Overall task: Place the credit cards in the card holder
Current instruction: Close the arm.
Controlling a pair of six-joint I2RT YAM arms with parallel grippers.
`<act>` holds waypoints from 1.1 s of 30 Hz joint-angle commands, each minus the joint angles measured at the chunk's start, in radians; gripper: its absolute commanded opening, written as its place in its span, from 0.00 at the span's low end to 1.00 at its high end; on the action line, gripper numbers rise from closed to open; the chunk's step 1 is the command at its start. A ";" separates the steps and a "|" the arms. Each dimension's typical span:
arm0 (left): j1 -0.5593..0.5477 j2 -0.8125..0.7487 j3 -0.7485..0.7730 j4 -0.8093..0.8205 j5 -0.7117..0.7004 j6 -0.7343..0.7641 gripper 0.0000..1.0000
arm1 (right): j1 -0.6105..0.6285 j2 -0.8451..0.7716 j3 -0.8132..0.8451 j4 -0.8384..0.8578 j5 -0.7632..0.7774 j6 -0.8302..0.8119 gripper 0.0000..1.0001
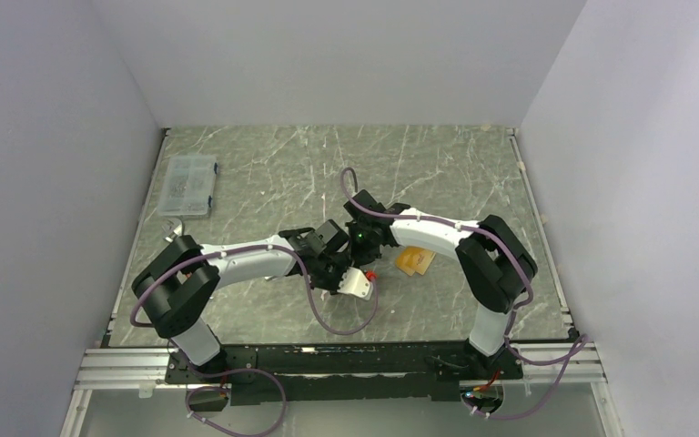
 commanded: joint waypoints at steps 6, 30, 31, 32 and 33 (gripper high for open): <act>-0.007 -0.004 -0.034 -0.014 -0.036 0.036 0.22 | 0.018 0.030 0.035 0.040 -0.074 -0.020 0.00; -0.007 0.008 -0.021 -0.033 -0.017 0.068 0.17 | 0.028 0.195 0.168 -0.084 -0.126 -0.109 0.00; -0.007 0.011 -0.020 -0.038 -0.016 0.069 0.17 | 0.033 0.213 0.183 -0.107 -0.121 -0.121 0.00; -0.008 0.010 -0.021 -0.038 -0.016 0.072 0.17 | 0.040 0.231 0.200 -0.140 -0.108 -0.130 0.00; -0.007 0.008 -0.022 -0.035 -0.016 0.074 0.17 | 0.046 0.244 0.207 -0.157 -0.098 -0.135 0.00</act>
